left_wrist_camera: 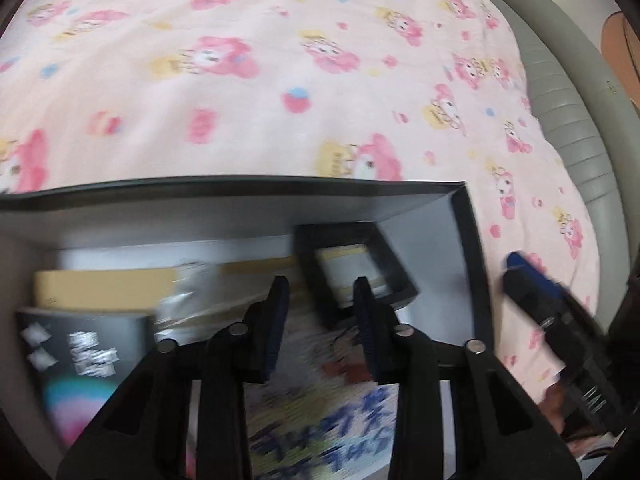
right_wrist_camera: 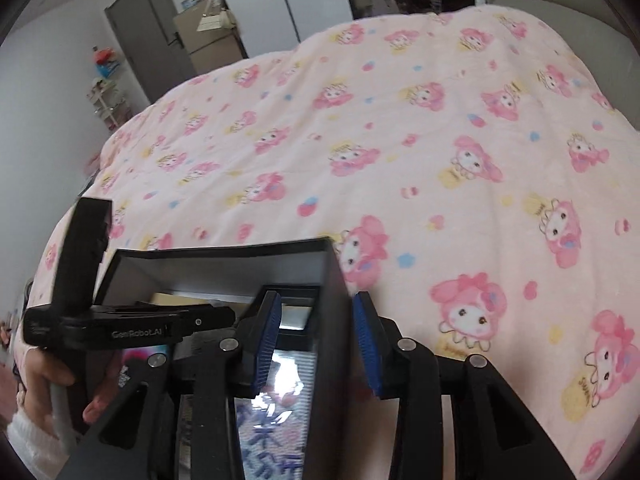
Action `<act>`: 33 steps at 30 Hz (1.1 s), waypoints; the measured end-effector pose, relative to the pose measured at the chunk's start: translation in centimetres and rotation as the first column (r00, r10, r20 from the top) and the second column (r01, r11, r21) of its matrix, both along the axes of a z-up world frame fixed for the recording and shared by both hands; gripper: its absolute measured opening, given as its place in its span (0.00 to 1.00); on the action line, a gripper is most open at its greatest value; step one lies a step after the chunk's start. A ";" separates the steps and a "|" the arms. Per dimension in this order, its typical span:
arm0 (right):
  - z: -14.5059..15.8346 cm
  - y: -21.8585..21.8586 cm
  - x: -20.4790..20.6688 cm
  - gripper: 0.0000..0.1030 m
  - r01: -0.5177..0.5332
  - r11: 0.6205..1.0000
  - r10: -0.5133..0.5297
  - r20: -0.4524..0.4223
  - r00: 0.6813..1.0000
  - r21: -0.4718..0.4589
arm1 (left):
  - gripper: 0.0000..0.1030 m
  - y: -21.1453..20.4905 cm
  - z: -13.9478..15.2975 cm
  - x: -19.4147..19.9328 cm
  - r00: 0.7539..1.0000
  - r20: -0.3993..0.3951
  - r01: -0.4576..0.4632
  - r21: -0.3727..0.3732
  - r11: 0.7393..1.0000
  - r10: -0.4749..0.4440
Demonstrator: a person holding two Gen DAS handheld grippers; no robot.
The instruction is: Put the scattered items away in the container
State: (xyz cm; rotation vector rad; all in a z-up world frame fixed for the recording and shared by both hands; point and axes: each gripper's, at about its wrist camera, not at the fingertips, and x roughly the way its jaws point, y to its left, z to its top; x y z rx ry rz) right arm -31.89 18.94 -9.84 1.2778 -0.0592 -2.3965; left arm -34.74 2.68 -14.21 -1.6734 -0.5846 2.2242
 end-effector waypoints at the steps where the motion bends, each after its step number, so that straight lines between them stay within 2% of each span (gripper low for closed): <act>1: -0.4 -0.1 -0.1 0.32 -0.005 1.000 0.005 0.008 1.000 0.006 | 0.27 0.6 -0.3 -0.4 1.000 0.008 0.011 0.018 1.000 -0.012; 5: -1.4 -0.3 0.1 0.32 -0.025 0.999 0.024 0.016 1.000 0.038 | 0.27 2.0 -0.4 -0.8 0.999 0.000 0.039 0.026 0.999 -0.039; 8: -1.7 -0.6 0.6 0.32 -0.032 0.997 0.031 0.006 0.999 0.071 | 0.27 1.9 0.2 -0.5 1.000 -0.020 0.022 0.019 1.000 -0.021; 10: -1.7 -0.7 0.8 0.32 -0.031 0.996 0.032 -0.006 0.999 0.089 | 0.27 1.6 0.9 0.1 0.998 -0.053 0.016 0.009 1.000 -0.015; 14: -1.1 -1.1 1.3 0.32 -0.024 0.994 0.026 -0.020 0.999 0.104 | 0.27 1.7 2.0 0.9 0.998 -0.058 0.033 0.018 0.999 -0.032; 17: 0.6 -1.4 2.9 0.32 -0.020 0.993 0.028 -0.067 0.997 0.113 | 0.29 1.6 5.0 3.4 0.992 -0.120 0.045 -0.015 0.999 -0.047; 20: 2.8 -1.1 5.7 0.33 -0.009 0.994 0.021 -0.112 0.993 0.107 | 0.39 1.4 8.6 6.9 0.978 -0.201 0.045 -0.057 0.997 -0.056; 24: 5.4 -0.6 9.6 0.38 0.001 0.995 0.015 -0.161 0.987 0.095 | 0.40 1.6 12.7 12.7 0.951 -0.302 0.035 -0.119 0.992 -0.070; 26: 6.6 -0.3 11.4 0.47 0.003 0.997 0.009 -0.176 0.984 0.071 | 0.40 1.4 13.9 15.0 0.944 -0.327 0.015 -0.106 0.994 -0.049; 30: 8.5 0.0 15.5 0.48 0.019 0.999 -0.011 -0.202 0.979 0.034 | 0.41 1.3 15.6 19.8 0.928 -0.373 -0.026 -0.104 0.994 -0.015; 33: 9.5 -0.1 18.4 0.49 0.005 1.000 0.000 -0.213 0.977 0.022 | 0.41 1.6 16.4 22.2 0.921 -0.390 -0.025 -0.118 0.993 -0.023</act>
